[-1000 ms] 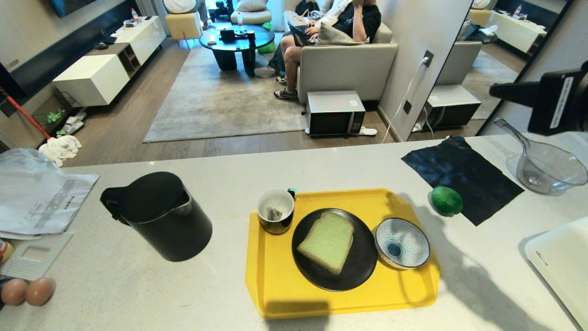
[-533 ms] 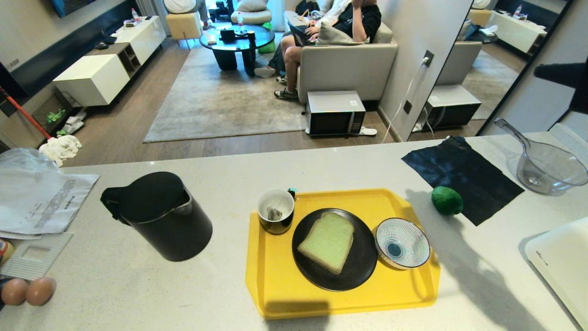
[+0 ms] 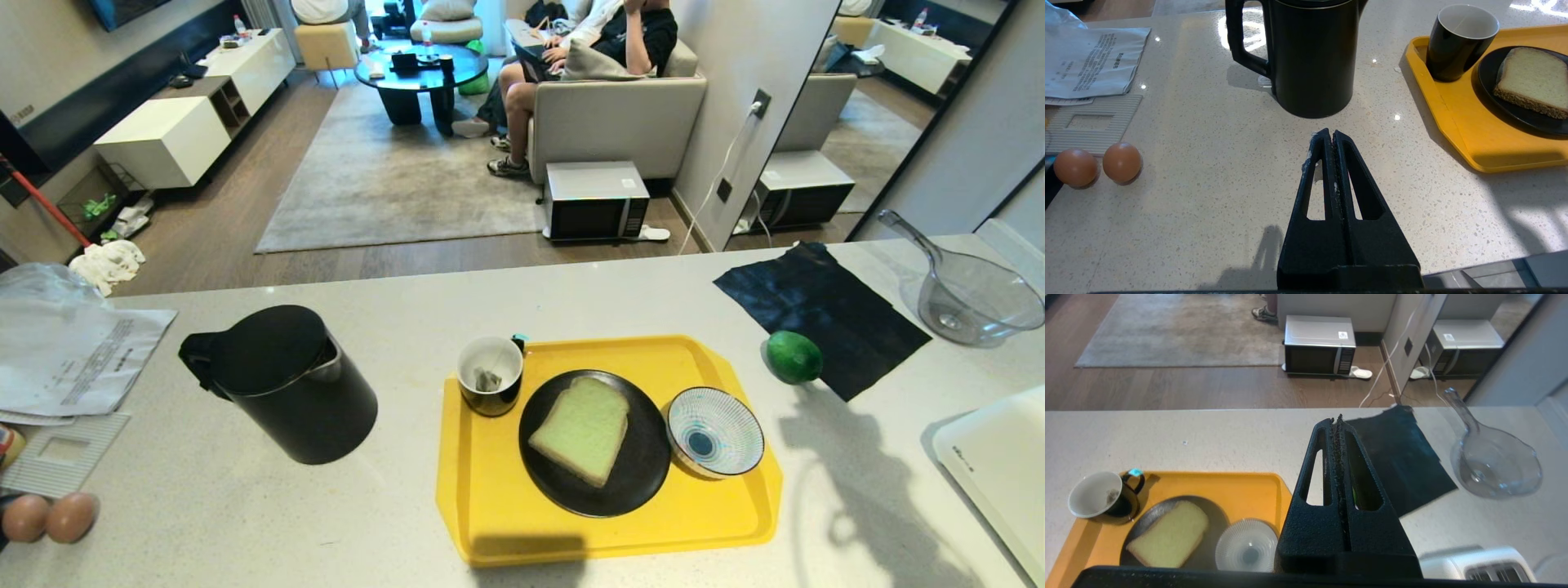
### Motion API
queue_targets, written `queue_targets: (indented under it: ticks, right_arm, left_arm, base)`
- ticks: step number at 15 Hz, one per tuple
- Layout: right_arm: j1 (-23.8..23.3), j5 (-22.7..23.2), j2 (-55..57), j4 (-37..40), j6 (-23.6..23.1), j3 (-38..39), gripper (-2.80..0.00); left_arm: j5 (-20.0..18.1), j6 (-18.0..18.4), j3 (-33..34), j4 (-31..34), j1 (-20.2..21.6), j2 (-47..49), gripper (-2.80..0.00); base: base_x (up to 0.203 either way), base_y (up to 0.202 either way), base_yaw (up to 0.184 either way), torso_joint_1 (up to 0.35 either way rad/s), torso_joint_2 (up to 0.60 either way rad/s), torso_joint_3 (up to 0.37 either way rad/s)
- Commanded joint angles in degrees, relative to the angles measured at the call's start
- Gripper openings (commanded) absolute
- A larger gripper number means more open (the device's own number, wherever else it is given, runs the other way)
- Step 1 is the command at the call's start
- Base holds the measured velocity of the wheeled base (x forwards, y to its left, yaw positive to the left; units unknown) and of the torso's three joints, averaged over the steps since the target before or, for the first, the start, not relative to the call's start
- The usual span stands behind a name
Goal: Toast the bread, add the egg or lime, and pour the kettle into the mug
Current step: Pick up the egg
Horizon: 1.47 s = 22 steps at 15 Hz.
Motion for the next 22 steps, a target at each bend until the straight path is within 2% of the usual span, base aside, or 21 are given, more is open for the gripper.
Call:
queue_targets:
  ticks: [1,5,9,11,13,16,20,22]
  right_arm:
    - [-0.6,0.2,-11.2,2.1,0.3,5.6,-2.8]
    - [-0.9,3.0,-24.1,8.6,0.9,21.2,-2.8]
    - [-2.2,4.9,-37.8,9.5,0.7,36.8,-2.8]
    - [-3.4,5.6,-39.4,8.9,0.2,41.0,-2.8]
    - [-5.8,8.8,-38.8,0.8,-2.4,41.2,-2.8]
    - [-9.8,15.5,-39.2,-21.6,-4.5,47.1,-2.8]
    - [-11.1,15.9,-39.9,-43.0,-3.9,61.4,-2.8]
    - [-11.2,15.7,-40.0,-47.2,-3.8,65.2,-2.8]
  left_arm:
    - [0.0,0.0,1.0,0.0,0.0,0.0,-2.8]
    - [0.0,0.0,1.0,0.0,0.0,0.0,-2.8]
    - [0.0,0.0,1.0,0.0,0.0,0.0,-2.8]
    - [0.0,0.0,1.0,0.0,0.0,0.0,-2.8]
    - [0.0,0.0,1.0,0.0,0.0,0.0,-2.8]
    - [0.0,-0.1,1.0,0.0,0.1,0.0,-2.8]
    - [0.0,-0.1,1.0,0.0,0.0,0.0,-2.8]
    - [0.0,-0.1,1.0,0.0,0.1,0.0,-2.8]
  base:
    - [0.0,0.0,0.0,0.0,0.0,0.0]
    - [0.0,0.0,0.0,0.0,0.0,0.0]
    - [0.0,0.0,0.0,0.0,0.0,0.0]
    - [0.0,0.0,0.0,0.0,0.0,0.0]
    - [0.0,0.0,0.0,0.0,0.0,0.0]
    - [0.0,0.0,0.0,0.0,0.0,0.0]
    - [0.0,0.0,0.0,0.0,0.0,0.0]
    - [0.0,0.0,0.0,0.0,0.0,0.0]
